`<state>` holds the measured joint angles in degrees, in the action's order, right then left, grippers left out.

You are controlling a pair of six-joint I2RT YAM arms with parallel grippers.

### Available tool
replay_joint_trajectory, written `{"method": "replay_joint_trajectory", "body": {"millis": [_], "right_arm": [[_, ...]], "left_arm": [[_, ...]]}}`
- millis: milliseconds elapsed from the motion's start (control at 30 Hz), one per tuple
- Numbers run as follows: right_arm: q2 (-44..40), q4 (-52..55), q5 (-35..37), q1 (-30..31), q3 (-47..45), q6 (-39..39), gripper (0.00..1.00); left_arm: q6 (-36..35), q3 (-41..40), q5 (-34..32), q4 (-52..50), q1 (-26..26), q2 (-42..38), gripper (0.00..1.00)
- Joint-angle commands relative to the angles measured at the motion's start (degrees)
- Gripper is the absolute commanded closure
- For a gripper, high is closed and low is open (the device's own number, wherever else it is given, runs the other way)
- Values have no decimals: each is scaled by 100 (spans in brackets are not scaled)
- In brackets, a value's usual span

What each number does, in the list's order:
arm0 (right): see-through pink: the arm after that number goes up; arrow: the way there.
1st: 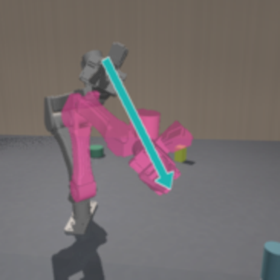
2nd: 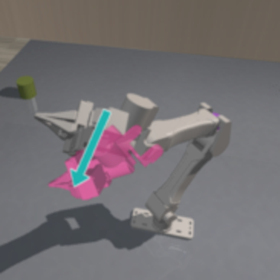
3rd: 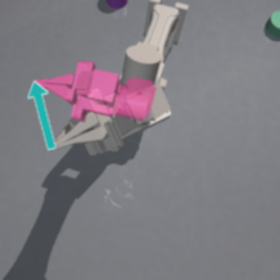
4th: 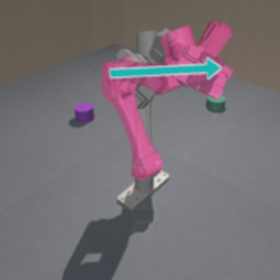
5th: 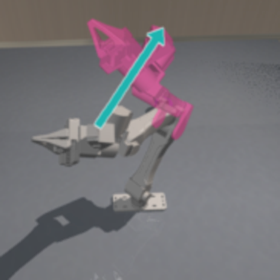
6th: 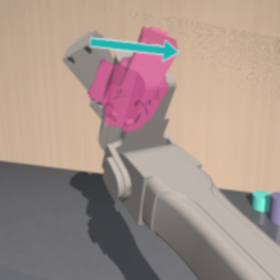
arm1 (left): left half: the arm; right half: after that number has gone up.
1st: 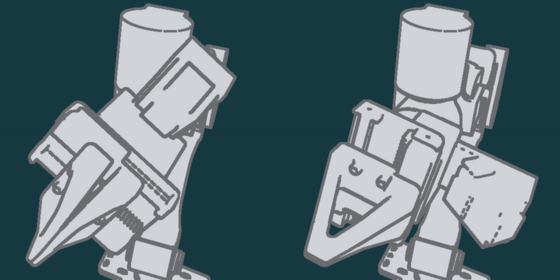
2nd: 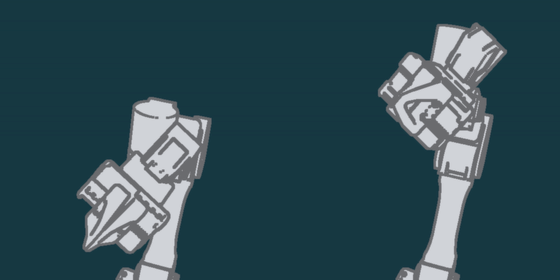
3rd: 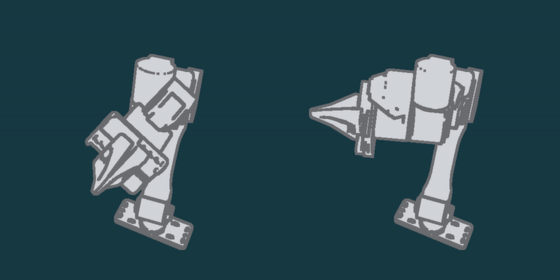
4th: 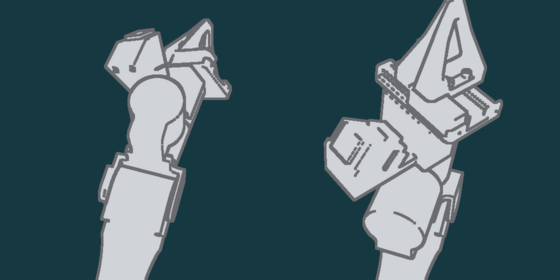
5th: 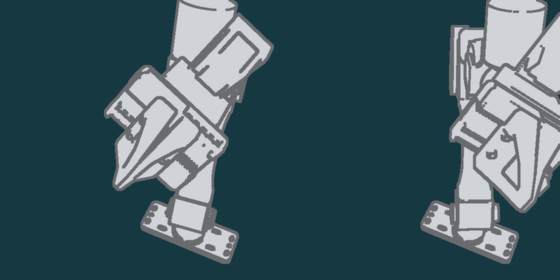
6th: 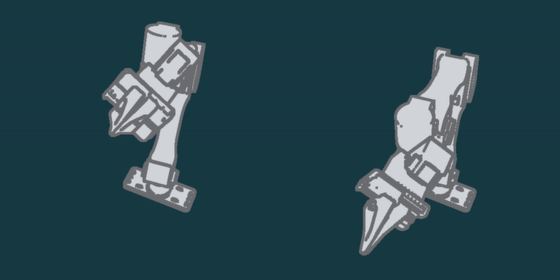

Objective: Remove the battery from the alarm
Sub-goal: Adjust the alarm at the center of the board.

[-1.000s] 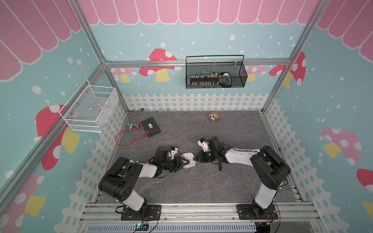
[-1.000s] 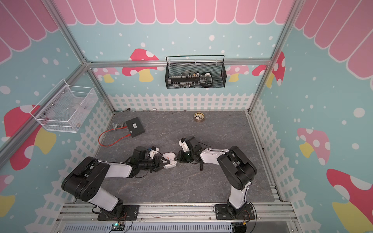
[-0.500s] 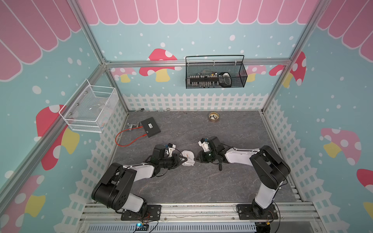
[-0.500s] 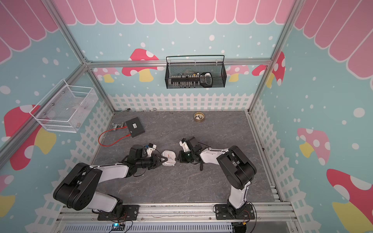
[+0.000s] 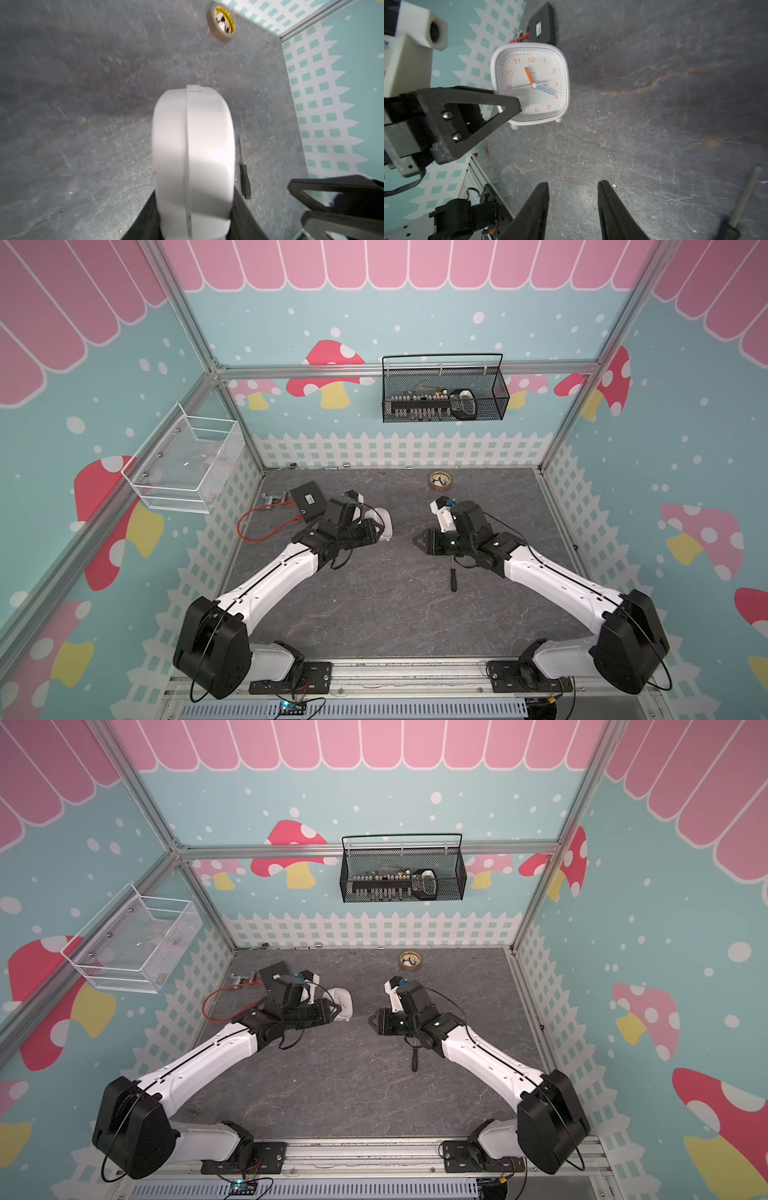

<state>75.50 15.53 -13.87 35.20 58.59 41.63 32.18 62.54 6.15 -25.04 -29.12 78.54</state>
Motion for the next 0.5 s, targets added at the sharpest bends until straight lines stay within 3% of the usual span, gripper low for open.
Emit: {"method": "replay_joint_trajectory", "body": {"millis": [0,100,300,467], "right_arm": [[-555,1170,931,-183,293,-324,56],[-997,1590,1193,-431,427,-454,55],[-1666,2121,1210,-988,378,-690,55],[-2007,2308,1029,-1272,251,-830,55]], "left_arm": [[-571,1148,-2197,-2057,-770,574,100],[-370,2059,-3495,-3225,-1413,1355,100],[632,3371,-5088,-5278,-2333,2958,100],[548,3530,-5102,-5288,-2723,3774,94]]}}
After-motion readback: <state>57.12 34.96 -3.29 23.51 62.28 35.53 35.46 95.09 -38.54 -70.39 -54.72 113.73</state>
